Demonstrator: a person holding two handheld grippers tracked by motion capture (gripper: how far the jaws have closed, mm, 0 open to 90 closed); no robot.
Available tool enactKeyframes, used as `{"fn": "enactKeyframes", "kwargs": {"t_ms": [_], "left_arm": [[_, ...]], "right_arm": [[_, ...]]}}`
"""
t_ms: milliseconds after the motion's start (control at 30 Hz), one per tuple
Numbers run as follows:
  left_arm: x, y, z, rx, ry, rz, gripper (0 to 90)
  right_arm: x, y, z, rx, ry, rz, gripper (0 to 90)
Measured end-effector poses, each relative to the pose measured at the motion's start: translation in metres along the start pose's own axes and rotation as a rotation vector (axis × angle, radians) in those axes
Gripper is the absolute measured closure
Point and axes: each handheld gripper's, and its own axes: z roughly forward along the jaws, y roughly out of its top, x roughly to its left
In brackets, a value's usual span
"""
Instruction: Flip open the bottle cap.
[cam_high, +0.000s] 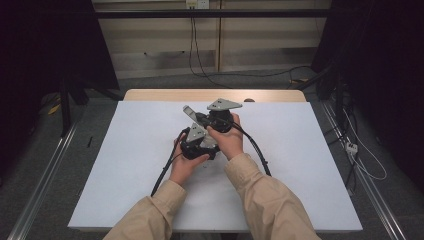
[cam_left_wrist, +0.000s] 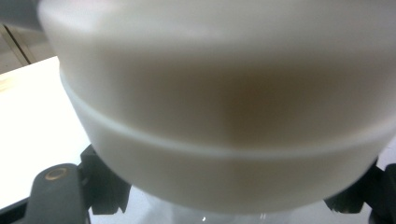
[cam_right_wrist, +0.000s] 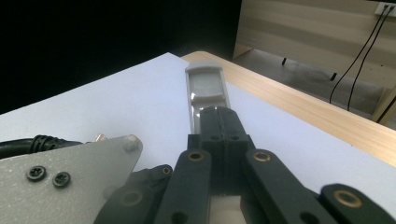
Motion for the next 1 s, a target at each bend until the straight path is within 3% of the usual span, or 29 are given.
{"fn": "enactKeyframes", "kwargs": {"t_ms": [1000], "left_arm": [[0.0001,0.0000,-0.0004,0.001,0.009,0.001,18.7]], "right_arm": [[0.0002,0.0026,0.0028,0.031,0.006,0.004,90.0]]}}
